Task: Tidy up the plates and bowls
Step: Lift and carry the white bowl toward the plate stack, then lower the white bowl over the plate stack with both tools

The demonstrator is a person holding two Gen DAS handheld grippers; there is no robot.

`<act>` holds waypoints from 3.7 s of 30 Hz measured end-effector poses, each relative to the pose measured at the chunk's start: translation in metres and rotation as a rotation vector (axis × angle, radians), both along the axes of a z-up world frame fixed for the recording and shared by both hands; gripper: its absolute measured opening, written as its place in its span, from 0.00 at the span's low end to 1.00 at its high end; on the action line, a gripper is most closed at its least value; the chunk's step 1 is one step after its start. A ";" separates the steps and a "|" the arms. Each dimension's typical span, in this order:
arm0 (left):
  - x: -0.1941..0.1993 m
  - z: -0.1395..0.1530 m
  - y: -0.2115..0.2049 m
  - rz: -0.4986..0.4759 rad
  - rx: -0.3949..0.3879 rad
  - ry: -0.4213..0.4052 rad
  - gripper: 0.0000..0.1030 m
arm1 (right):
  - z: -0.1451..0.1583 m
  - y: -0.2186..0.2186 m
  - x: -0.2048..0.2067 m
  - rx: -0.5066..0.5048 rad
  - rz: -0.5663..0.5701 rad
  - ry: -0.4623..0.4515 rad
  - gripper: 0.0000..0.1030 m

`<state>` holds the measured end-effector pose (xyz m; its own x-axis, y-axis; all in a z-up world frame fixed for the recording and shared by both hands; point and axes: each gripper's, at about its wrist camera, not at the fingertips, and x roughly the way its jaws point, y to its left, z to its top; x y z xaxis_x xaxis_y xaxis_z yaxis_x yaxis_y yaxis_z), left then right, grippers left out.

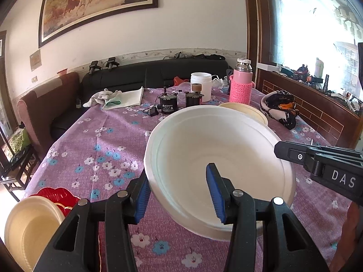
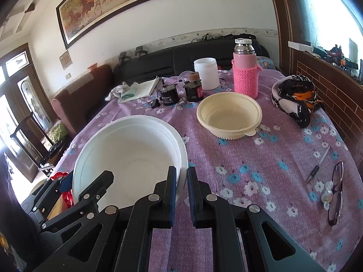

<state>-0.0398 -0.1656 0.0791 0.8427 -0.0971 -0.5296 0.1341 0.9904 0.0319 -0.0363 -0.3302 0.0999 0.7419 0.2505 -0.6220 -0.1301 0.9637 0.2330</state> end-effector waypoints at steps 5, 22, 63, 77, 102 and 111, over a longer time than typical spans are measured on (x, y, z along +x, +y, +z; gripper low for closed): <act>-0.012 0.006 0.005 0.001 0.000 -0.004 0.44 | 0.004 0.004 -0.015 -0.004 0.016 -0.010 0.11; -0.051 0.030 0.046 0.034 -0.034 -0.052 0.47 | 0.028 0.041 -0.039 -0.010 0.087 -0.055 0.11; -0.114 0.017 0.214 0.346 -0.102 -0.001 0.52 | 0.026 0.211 -0.035 0.044 0.475 0.125 0.12; -0.109 0.003 0.222 0.342 -0.127 0.041 0.52 | 0.009 0.215 -0.033 0.018 0.462 0.189 0.12; -0.110 0.002 0.222 0.370 -0.125 0.032 0.54 | 0.006 0.212 -0.036 0.028 0.483 0.173 0.17; -0.112 0.007 0.219 0.383 -0.113 0.016 0.55 | 0.007 0.202 -0.038 0.053 0.488 0.162 0.26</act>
<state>-0.1522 0.0537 0.0865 0.8211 0.1642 -0.5467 -0.2457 0.9661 -0.0789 -0.0746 -0.1282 0.1065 0.4262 0.5778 -0.6961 -0.5199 0.7861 0.3342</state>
